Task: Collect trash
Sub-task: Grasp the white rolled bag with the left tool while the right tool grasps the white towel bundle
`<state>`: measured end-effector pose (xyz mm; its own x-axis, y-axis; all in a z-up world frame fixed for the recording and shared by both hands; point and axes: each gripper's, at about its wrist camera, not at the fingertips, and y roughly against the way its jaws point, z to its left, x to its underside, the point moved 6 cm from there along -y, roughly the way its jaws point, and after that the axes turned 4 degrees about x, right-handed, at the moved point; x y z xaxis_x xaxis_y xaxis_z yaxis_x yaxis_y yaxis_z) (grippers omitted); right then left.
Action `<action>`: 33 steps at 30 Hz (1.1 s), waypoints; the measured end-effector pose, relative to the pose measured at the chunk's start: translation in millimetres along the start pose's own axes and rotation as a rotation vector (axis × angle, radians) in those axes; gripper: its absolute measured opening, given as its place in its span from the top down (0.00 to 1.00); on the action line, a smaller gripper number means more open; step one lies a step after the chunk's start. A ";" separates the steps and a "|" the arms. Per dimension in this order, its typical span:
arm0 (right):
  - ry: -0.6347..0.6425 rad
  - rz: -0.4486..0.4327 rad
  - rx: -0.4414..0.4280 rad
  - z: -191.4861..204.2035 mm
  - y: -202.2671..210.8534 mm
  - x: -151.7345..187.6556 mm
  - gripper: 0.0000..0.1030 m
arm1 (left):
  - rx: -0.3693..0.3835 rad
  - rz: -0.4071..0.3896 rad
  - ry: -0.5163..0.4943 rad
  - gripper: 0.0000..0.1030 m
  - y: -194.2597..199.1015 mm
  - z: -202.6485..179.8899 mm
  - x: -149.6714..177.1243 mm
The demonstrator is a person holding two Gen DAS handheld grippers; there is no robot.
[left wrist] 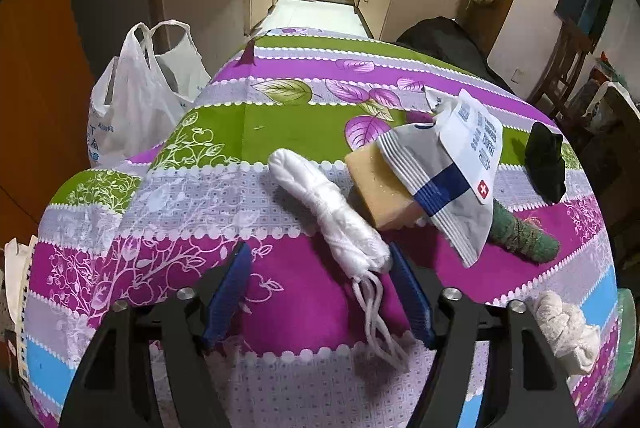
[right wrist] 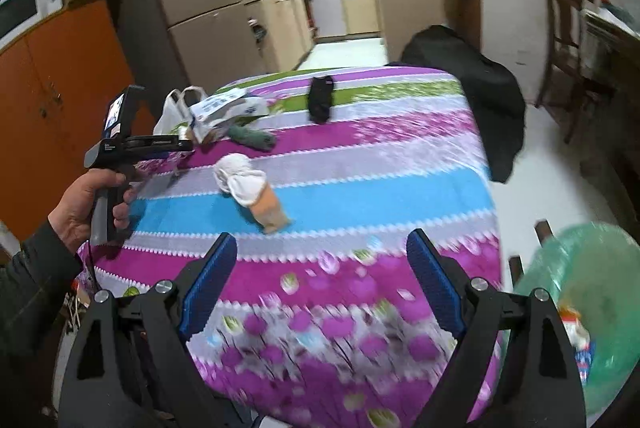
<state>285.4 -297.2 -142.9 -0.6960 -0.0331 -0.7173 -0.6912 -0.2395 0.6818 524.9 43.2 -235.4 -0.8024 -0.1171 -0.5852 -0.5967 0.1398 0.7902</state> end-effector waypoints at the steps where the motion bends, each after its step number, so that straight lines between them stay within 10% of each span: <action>1: 0.015 0.005 -0.015 7.0 -6.2 -5.5 0.19 | 0.002 0.000 -0.005 0.50 1.0 0.5 0.3; 3: 0.035 0.010 -0.034 16.3 -15.0 -13.8 0.19 | 0.019 0.007 0.000 0.82 4.5 4.4 2.0; 15: 0.144 0.082 -0.181 77.7 -84.5 -69.2 0.25 | 0.134 -0.038 0.003 0.84 39.5 18.4 24.1; 33: 0.323 0.263 -0.203 108.5 -142.8 -58.1 0.25 | 0.212 -0.057 -0.045 0.84 55.8 6.3 37.3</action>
<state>403.5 -155.8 -183.0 -0.7241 -0.4111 -0.5538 -0.4250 -0.3665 0.8277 461.6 52.9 -214.3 -0.7640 -0.0872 -0.6393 -0.6262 0.3387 0.7023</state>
